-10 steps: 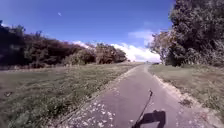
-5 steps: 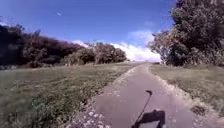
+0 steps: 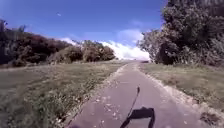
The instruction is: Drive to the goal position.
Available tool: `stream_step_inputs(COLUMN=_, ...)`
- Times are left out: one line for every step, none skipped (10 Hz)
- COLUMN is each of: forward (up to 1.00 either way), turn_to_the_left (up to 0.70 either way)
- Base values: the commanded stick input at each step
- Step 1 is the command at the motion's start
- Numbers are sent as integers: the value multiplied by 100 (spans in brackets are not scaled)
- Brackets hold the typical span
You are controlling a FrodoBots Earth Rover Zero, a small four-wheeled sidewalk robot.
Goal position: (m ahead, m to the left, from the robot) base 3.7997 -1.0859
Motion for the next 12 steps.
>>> stream_step_inputs(forward=100, turn_to_the_left=-5)
stream_step_inputs(forward=100, turn_to_the_left=-3)
stream_step_inputs(forward=100, turn_to_the_left=0)
stream_step_inputs(forward=100, turn_to_the_left=0)
stream_step_inputs(forward=100, turn_to_the_left=0)
stream_step_inputs(forward=100, turn_to_the_left=0)
stream_step_inputs(forward=100, turn_to_the_left=0)
stream_step_inputs(forward=100, turn_to_the_left=0)
stream_step_inputs(forward=100, turn_to_the_left=0)
stream_step_inputs(forward=100, turn_to_the_left=0)
stream_step_inputs(forward=100, turn_to_the_left=0)
stream_step_inputs(forward=100, turn_to_the_left=0)
